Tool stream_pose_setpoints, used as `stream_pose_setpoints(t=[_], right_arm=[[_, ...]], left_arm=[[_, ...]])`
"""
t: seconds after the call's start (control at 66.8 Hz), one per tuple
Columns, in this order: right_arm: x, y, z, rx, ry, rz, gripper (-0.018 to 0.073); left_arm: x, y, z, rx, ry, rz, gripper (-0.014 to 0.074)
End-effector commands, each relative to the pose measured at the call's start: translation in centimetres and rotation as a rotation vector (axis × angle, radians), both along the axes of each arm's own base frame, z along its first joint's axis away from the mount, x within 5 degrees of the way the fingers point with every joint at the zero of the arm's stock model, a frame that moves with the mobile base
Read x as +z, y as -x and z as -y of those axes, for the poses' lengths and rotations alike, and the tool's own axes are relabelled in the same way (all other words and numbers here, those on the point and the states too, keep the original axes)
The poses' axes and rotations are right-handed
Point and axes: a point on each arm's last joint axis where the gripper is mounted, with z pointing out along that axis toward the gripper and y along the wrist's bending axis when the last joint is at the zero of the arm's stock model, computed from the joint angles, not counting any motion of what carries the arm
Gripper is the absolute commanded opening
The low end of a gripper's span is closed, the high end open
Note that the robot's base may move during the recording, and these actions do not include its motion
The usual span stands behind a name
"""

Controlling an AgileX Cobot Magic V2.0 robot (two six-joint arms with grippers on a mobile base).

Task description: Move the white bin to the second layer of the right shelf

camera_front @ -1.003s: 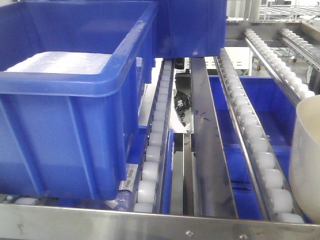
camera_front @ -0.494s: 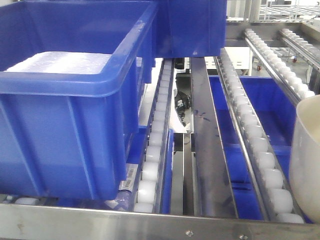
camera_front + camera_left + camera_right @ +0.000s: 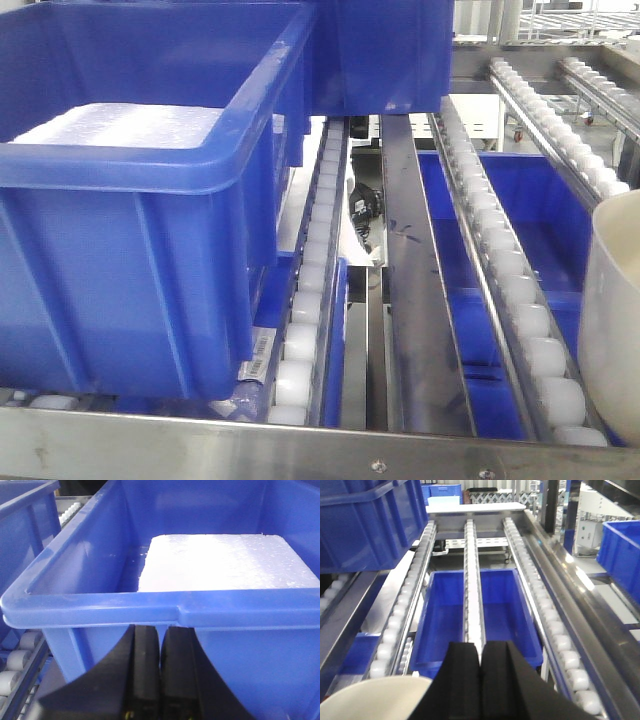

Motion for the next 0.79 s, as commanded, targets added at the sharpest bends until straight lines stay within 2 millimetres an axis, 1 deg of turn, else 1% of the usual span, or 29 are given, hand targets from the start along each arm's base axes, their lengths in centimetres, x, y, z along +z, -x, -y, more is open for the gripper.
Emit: stream_pose_setpoints(t=[0.0, 0.105, 0.165, 0.21, 0.329, 0.479, 0.778], right_arm=[[1.2, 0.1, -0.1, 0.016, 0.018, 0.057, 0.0043], [1.0, 0.7, -0.7, 0.08, 0.069, 0.034, 0.0043], [0.8, 0.9, -0.9, 0.111, 0.114, 0.047, 0.0043], [0.6, 1.1, -1.0, 0.126, 0.116, 0.066, 0.0043], [-0.9, 1.4, -1.1, 0.13, 0.097, 0.125, 0.0043], [-3.0, 1.8, -1.1, 0.132, 0.064, 0.114, 0.0043], [-2.7, 2.6, -1.1, 0.134, 0.036, 0.168, 0.0043]], left_arm=[[-0.4, 0.0, 0.0, -0.004, 0.012, 0.064, 0.0085], [-0.4, 0.0, 0.0, -0.004, 0.012, 0.064, 0.0085], [-0.4, 0.0, 0.0, -0.004, 0.012, 0.064, 0.0085], [-0.4, 0.0, 0.0, -0.004, 0.012, 0.064, 0.0085], [-0.4, 0.0, 0.0, -0.004, 0.012, 0.064, 0.0085], [-0.4, 0.0, 0.0, -0.004, 0.012, 0.064, 0.0085], [-0.4, 0.0, 0.0, -0.004, 0.012, 0.064, 0.0085]])
